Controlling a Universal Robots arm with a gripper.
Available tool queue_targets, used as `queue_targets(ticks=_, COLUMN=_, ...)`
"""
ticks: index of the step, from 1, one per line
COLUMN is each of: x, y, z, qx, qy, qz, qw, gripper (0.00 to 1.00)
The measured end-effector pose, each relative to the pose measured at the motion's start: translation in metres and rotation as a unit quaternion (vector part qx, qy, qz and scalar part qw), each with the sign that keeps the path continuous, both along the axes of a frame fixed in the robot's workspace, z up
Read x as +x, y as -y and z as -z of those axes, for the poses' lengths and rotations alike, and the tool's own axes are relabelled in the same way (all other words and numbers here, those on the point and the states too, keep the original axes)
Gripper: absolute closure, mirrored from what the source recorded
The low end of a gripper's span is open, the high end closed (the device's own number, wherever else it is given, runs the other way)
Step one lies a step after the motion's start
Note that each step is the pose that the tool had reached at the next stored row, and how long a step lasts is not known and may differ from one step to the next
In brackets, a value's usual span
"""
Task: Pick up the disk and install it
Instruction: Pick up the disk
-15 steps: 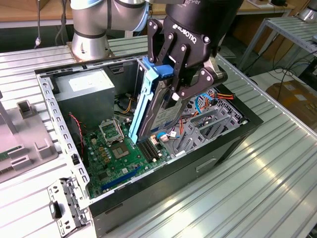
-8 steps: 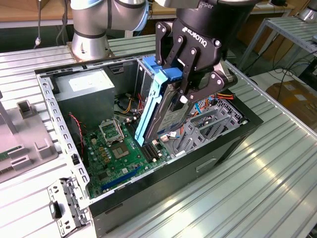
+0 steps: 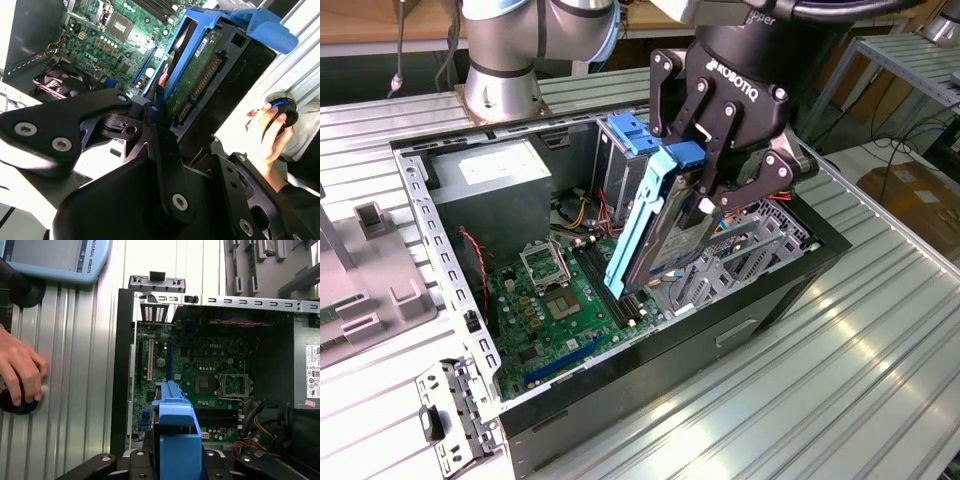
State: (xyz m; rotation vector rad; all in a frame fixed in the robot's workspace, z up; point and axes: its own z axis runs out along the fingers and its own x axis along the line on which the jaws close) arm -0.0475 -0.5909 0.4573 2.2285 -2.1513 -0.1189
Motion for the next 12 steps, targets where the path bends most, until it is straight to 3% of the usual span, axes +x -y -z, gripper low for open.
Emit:
queue_targets(ticks=4, x=0.0087, y=0.0053, z=0.0, qx=-0.0001, qy=-0.0011, qz=0.0, qw=1.0, gripper=0.63)
queue_targets(ticks=12, x=0.0282, y=0.01, z=-0.0001, qx=-0.0001, qy=-0.0041, qz=0.0, qw=0.99999, gripper=0.63)
